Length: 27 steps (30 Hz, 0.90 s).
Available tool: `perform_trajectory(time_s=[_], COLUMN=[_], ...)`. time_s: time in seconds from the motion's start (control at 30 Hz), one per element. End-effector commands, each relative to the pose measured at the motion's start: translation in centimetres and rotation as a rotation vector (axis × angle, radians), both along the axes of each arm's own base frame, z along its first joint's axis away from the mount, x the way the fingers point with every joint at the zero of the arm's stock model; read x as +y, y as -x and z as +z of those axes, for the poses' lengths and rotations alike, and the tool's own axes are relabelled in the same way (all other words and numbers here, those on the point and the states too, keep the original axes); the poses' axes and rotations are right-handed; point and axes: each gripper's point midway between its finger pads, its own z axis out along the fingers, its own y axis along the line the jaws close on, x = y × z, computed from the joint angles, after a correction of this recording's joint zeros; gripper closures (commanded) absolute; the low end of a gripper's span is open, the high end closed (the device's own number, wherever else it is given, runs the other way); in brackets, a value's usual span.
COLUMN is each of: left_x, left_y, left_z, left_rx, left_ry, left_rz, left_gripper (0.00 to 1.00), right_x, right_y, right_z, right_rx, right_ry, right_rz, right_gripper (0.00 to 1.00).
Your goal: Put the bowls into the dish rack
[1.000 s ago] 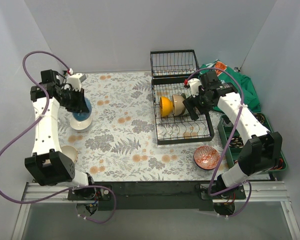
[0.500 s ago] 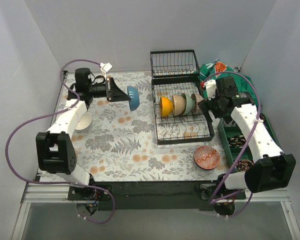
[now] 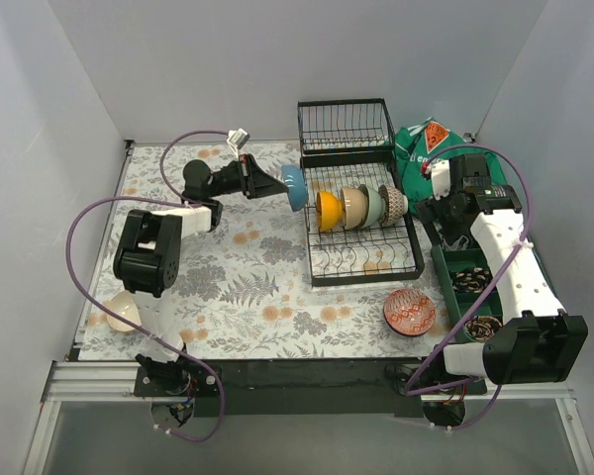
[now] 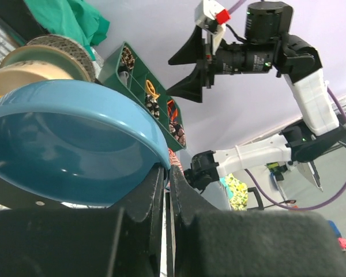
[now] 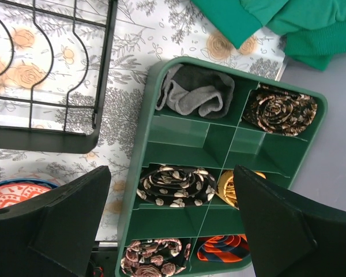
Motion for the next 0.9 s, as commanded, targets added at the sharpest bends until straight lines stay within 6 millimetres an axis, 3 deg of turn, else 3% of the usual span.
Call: perform_trajectory(time_s=[0.0, 0.13, 0.37, 0.67, 0.87], left_x=[-0.4, -0.9, -1.7, -3.6, -3.9], left_y=[1.0, -0.3, -1.7, 0.0, 0.8], left_z=[2.8, 0.7, -0.3, -0.4, -2.1], left_rx=[0.067, 0.096, 0.114, 0.157, 0.204], left_ry=[0.129, 0.136, 0.139, 0.152, 0.174], left_rz=[-0.041, -0.064, -0.085, -0.146, -0.188], left_gripper=[1.00, 1.00, 1.00, 1.00, 1.00], right_x=[-1.1, -1.3, -1.4, -1.4, -1.3], right_y=[0.8, 0.7, 0.5, 0.6, -0.3], right_z=[0.3, 0.0, -0.6, -1.5, -1.5], right_rx=[0.003, 0.017, 0.043, 0.081, 0.090], right_ry=[0.027, 0.024, 0.030, 0.035, 0.035], right_rz=[-0.016, -0.023, -0.020, -0.015, -0.011], right_gripper=[0.05, 0.05, 0.05, 0.05, 0.05])
